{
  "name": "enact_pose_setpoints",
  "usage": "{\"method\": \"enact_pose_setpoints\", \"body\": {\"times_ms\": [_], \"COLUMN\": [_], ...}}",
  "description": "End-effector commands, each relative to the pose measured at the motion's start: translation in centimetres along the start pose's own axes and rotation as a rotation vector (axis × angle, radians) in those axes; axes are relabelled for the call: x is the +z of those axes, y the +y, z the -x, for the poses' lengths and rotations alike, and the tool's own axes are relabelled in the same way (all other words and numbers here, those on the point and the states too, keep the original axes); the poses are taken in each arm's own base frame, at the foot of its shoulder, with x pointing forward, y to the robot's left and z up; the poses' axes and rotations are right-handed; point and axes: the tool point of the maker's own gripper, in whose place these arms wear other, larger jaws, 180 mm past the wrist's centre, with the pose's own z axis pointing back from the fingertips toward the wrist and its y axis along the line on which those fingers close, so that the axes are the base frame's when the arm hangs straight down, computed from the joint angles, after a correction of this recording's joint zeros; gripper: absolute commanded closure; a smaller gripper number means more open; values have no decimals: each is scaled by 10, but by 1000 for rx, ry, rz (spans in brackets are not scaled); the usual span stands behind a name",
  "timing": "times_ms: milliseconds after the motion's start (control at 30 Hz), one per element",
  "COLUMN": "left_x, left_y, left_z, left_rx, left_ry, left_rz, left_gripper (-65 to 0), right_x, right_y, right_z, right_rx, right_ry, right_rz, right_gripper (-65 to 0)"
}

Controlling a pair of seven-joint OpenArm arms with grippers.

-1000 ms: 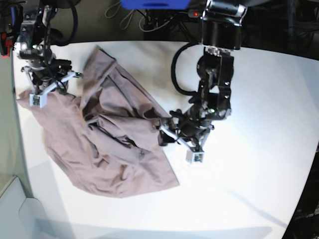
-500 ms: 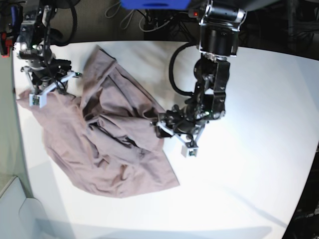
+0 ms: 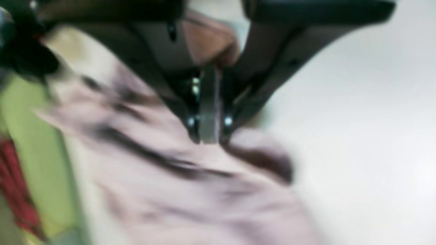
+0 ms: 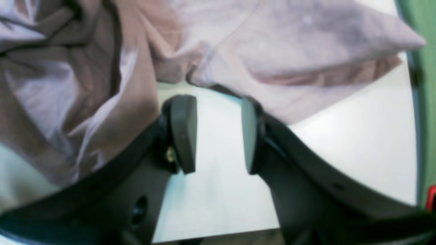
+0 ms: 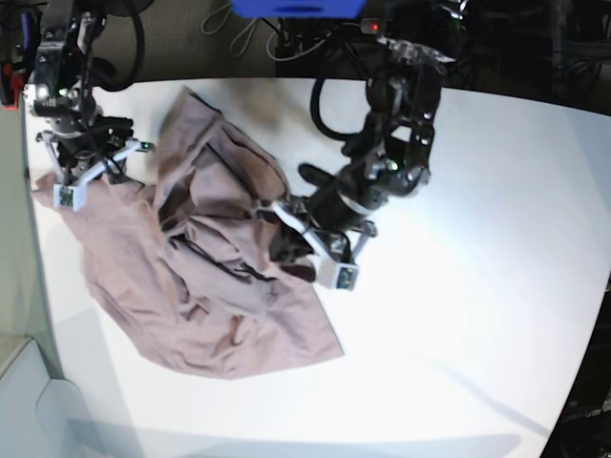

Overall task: Layout the t-shirt on the table in an organized manner, then fold the t-shirt properly
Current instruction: 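Lift the grasped fabric with the left gripper and pull it away from the right gripper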

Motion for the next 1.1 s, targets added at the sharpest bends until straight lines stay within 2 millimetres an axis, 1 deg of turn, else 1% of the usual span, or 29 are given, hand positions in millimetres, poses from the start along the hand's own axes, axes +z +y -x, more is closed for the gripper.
{"method": "enact_pose_setpoints", "body": {"times_ms": [0, 100, 167, 300, 400, 433, 533, 633, 700, 767, 900, 1000, 1033, 1067], "left_x": [9, 30, 38, 48, 55, 57, 66, 73, 76, 77, 80, 80, 80, 77], "left_y": [-18, -45, -56, -68, -87, -91, -113, -126, -127, -126, -113, -107, -107, -103], "left_z": [-14, 1, 14, 59, 85, 91, 109, 126, 134, 137, 141, 140, 136, 129], "left_rx": [-40, -123, -169, -296, -398, -427, -511, -573, -605, -618, -633, -635, -634, -622], "left_ry": [-53, -29, 2, 134, 211, 229, 272, 316, 342, 353, 374, 379, 368, 351], "left_rz": [36, 109, 145, 224, 314, 336, 429, 496, 514, 520, 499, 485, 481, 460], "left_gripper": [-2, -2, -2, -2, -2, -2, -2, -2, -2, -3, -5, -4, -2, -1], "right_x": [4, 3, 6, 11, 15, 16, 19, 20, 21, 21, 20, 20, 20, 19], "right_y": [-6, -8, -20, -45, -59, -63, -72, -75, -76, -76, -75, -74, -74, -74], "right_z": [-16, -23, -26, -32, -39, -42, -45, -46, -45, -44, -42, -40, -40, -40], "right_rx": [24, 23, 9, -30, -50, -56, -71, -76, -74, -73, -78, -78, -77, -78], "right_ry": [-53, -70, -80, -103, -123, -132, -143, -148, -146, -143, -139, -135, -135, -133], "right_rz": [15, 19, 50, 111, 147, 156, 180, 188, 189, 189, 188, 186, 185, 185], "right_gripper": [-225, -225, -225, -225, -225, -225, -225, -225, -225, -225, -225, -225, -225, -225]}}
